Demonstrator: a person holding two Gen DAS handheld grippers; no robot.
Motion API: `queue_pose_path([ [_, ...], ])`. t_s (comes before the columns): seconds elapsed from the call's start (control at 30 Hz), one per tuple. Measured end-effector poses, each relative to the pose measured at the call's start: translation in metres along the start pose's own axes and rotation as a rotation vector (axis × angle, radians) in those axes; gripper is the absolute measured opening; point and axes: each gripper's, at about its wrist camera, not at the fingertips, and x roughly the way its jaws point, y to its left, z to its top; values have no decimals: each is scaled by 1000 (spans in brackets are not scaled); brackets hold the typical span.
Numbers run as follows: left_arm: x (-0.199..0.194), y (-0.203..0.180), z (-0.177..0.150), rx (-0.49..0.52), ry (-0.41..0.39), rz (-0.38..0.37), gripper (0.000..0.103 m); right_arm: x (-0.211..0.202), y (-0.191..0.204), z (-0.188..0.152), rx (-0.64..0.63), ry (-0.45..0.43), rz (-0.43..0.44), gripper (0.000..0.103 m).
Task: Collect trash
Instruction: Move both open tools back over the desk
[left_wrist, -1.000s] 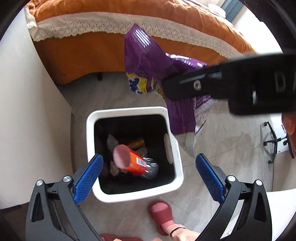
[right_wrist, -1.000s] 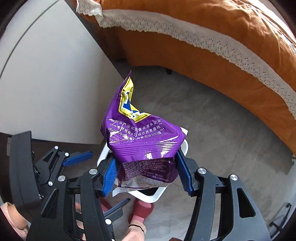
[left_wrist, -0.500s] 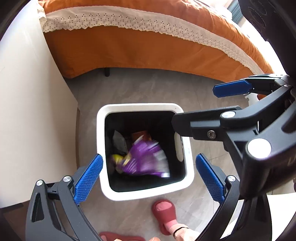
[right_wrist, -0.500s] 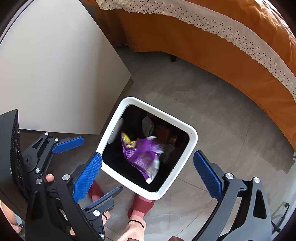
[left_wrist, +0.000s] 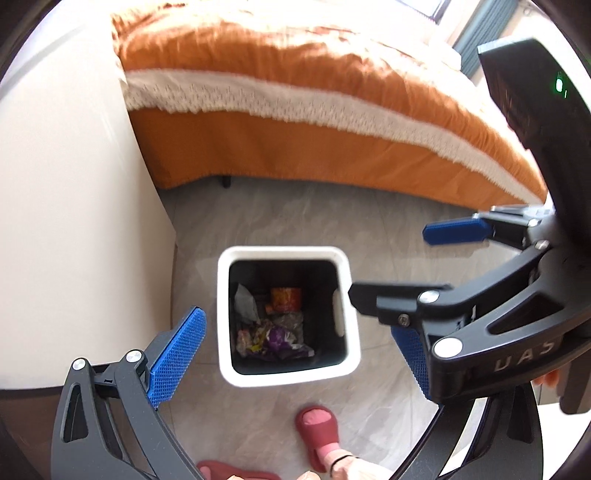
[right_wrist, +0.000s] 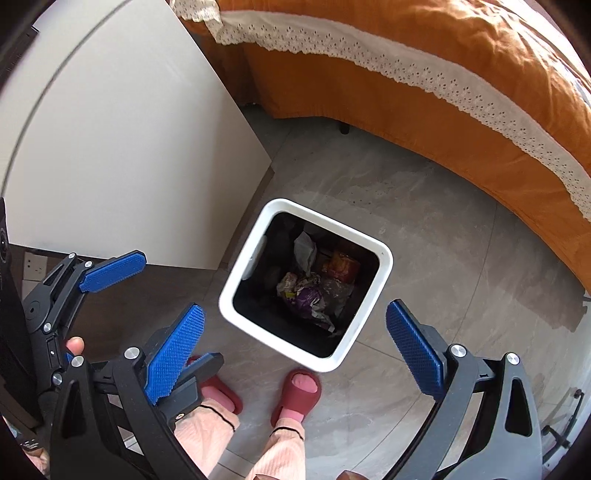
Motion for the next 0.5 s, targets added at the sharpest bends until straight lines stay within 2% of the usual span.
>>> queue_pose_path([
  [0.3,-122,-27,10,-61,-136,13,98,-121,25,-7,68,-145,60,98],
  [0.5,-213,-18,11,-154,-238,22,98,-198,63,-1,35,-283,86,98],
])
